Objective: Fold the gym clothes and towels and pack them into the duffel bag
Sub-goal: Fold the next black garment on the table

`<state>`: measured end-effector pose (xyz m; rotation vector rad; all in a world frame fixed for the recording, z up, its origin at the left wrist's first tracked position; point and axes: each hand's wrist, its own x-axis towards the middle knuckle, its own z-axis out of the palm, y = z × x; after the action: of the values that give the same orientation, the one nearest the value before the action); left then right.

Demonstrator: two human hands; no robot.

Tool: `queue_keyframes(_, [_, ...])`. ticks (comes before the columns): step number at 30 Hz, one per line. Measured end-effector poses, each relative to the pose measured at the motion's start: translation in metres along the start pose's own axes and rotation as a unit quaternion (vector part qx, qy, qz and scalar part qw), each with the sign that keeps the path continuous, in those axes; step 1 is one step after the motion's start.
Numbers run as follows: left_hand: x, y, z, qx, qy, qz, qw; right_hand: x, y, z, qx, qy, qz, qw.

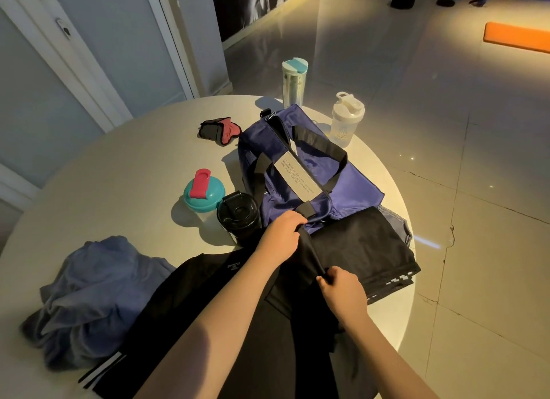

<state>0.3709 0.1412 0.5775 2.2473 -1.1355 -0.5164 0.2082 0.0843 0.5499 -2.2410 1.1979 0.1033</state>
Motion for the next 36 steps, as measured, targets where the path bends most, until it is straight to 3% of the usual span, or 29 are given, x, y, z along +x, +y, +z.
queue_keyframes(7, [-0.077, -0.056, 0.008, 0.085, 0.039, -0.04, 0.995, -0.002, -0.007, 0.005, -0.066, 0.054, -0.032, 0.996])
queue_keyframes(11, [-0.126, -0.098, 0.007, 0.158, 0.049, -0.162, 0.973, -0.002, -0.021, 0.015, -0.148, 0.096, -0.193, 0.965])
queue_keyframes(14, [-0.162, -0.128, 0.0, 0.219, 0.038, -0.272, 0.936, -0.001, -0.032, 0.023, -0.197, 0.106, -0.258, 0.94])
queue_keyframes(17, [-0.189, -0.151, -0.007, 0.264, 0.026, -0.333, 0.905, 0.001, -0.041, 0.03, -0.248, 0.079, -0.296, 0.919])
queue_keyframes(22, [-0.21, -0.164, -0.017, 0.269, 0.122, -0.396, 0.87, 0.003, -0.061, 0.042, -0.279, 0.036, -0.324, 0.903])
queue_keyframes(25, [-0.214, -0.168, -0.026, 0.261, 0.123, -0.433, 0.854, 0.002, -0.082, 0.051, -0.256, -0.033, -0.357, 0.898])
queue_keyframes(30, [-0.212, -0.18, -0.039, 0.159, 0.132, -0.457, 0.865, 0.002, -0.13, 0.075, -0.248, -0.116, -0.454, 0.848])
queue_keyframes(33, [-0.212, -0.188, -0.046, 0.1, 0.148, -0.428, 0.886, 0.002, -0.161, 0.091, -0.278, -0.129, -0.507, 0.806])
queue_keyframes(36, [-0.216, -0.189, -0.051, 0.042, 0.177, -0.37, 0.911, 0.002, -0.193, 0.11, -0.259, -0.161, -0.528, 0.793])
